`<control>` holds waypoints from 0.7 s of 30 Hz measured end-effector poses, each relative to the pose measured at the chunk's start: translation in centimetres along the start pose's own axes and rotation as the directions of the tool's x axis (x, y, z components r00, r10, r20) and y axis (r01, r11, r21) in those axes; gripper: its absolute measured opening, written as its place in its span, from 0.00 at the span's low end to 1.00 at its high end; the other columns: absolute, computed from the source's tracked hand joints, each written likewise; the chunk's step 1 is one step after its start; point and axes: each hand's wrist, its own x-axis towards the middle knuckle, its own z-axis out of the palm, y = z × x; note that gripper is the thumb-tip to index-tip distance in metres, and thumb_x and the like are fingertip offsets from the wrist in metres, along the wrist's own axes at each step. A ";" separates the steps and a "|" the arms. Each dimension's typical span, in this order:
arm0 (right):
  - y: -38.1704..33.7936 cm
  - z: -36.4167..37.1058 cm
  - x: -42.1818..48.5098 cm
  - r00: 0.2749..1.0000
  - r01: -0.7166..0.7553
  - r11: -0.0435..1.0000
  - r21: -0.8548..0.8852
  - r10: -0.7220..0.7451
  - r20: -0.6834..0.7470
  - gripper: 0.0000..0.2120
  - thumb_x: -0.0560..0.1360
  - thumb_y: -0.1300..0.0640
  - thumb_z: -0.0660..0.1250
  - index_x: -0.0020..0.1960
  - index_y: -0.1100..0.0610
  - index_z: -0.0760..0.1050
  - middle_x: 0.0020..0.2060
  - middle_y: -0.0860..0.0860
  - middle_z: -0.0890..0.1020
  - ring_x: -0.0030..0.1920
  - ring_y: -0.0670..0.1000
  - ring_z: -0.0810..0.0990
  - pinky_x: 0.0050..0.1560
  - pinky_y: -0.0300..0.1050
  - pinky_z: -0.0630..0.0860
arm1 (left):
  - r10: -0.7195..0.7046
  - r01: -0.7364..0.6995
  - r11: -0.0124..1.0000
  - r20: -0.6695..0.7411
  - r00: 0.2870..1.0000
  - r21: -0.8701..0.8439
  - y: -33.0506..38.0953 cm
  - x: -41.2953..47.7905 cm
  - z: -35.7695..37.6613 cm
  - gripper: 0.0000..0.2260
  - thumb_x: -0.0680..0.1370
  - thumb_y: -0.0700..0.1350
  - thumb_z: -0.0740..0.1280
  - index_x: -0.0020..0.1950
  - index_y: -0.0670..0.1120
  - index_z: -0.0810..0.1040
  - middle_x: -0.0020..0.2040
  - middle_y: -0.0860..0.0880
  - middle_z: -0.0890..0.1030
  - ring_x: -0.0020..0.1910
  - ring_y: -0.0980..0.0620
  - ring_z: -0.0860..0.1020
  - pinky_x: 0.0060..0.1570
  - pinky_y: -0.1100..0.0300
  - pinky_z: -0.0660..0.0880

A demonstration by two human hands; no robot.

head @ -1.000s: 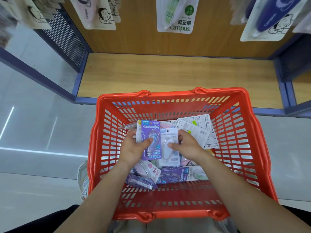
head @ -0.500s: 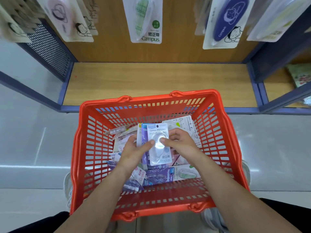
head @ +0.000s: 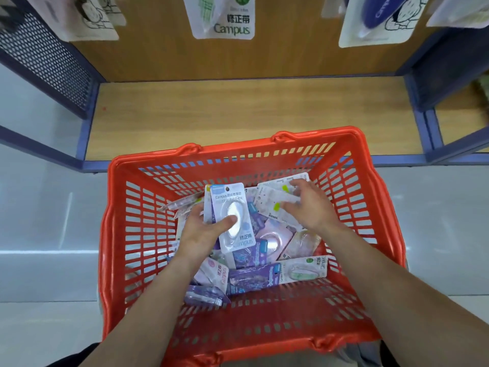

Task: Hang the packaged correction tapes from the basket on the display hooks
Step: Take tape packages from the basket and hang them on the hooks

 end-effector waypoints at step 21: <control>-2.6 3.7 -3.1 0.946 -0.070 0.996 0.047 0.051 0.320 0.46 0.67 0.42 0.81 0.76 0.54 0.62 0.68 0.54 0.68 0.65 0.57 0.74 0.63 0.53 0.74 | -0.002 0.003 0.999 -0.024 1.000 0.042 -1.0 -1.4 -1.4 0.24 0.72 0.40 0.79 0.65 0.47 0.75 0.53 0.48 0.87 0.49 0.48 0.87 0.46 0.48 0.83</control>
